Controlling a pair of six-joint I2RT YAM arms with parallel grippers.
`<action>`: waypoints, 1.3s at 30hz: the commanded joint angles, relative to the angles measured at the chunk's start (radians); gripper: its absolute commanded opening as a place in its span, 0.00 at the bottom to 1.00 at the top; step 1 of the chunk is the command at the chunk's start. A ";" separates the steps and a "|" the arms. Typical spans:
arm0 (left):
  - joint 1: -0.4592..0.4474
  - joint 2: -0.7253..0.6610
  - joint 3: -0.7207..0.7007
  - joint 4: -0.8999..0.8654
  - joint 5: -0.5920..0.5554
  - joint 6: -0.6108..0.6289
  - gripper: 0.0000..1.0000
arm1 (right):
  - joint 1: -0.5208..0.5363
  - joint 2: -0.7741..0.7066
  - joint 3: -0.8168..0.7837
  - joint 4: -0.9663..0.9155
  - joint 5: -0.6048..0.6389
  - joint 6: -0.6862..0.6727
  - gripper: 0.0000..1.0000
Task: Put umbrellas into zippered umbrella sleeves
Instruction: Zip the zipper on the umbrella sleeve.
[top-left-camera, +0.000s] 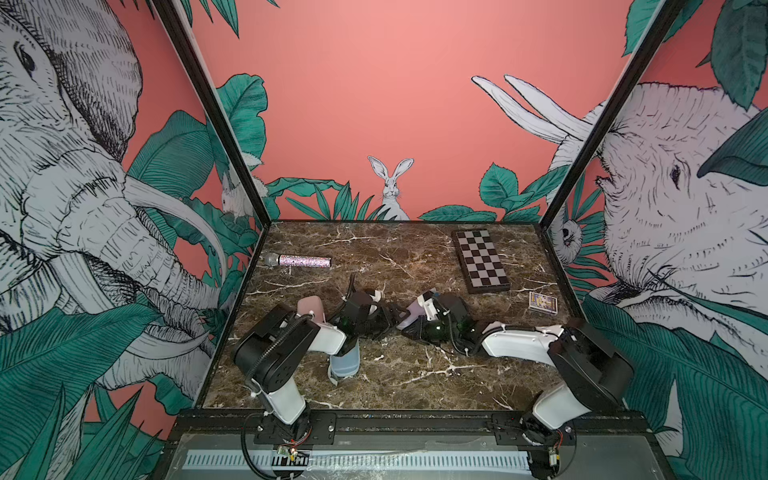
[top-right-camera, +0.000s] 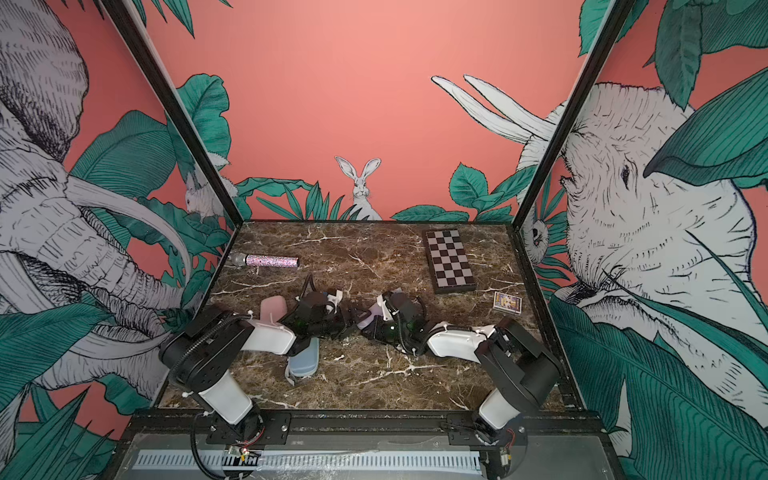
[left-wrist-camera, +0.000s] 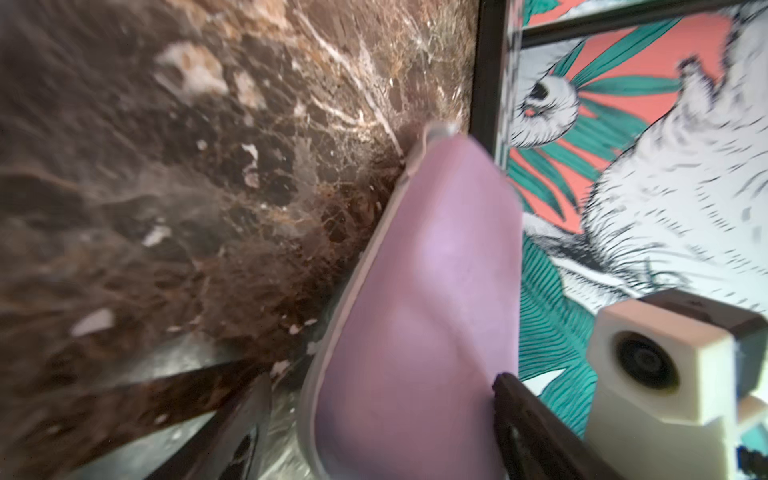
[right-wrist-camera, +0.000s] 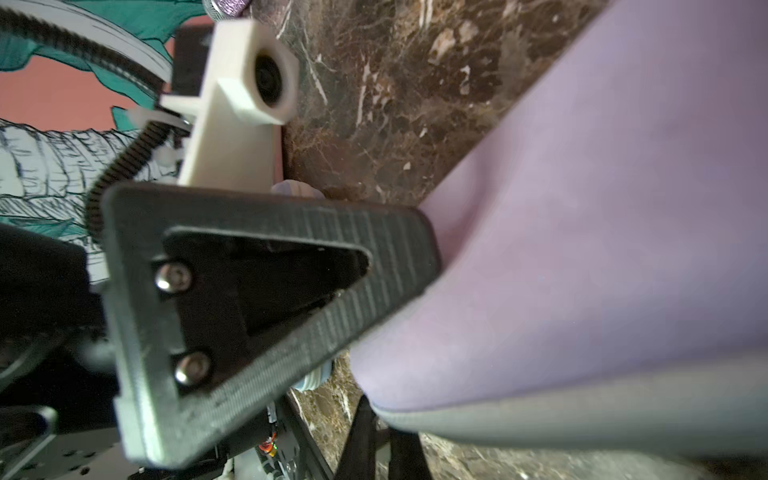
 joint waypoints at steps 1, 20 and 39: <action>-0.035 0.025 -0.054 0.129 -0.064 -0.162 0.85 | -0.005 0.003 -0.020 0.260 -0.013 0.147 0.00; -0.146 0.056 -0.033 0.402 -0.191 -0.623 0.88 | -0.007 0.024 -0.190 0.710 0.209 0.168 0.00; -0.075 0.195 0.070 0.516 -0.107 -0.566 0.62 | 0.003 0.000 -0.272 0.696 0.060 0.137 0.00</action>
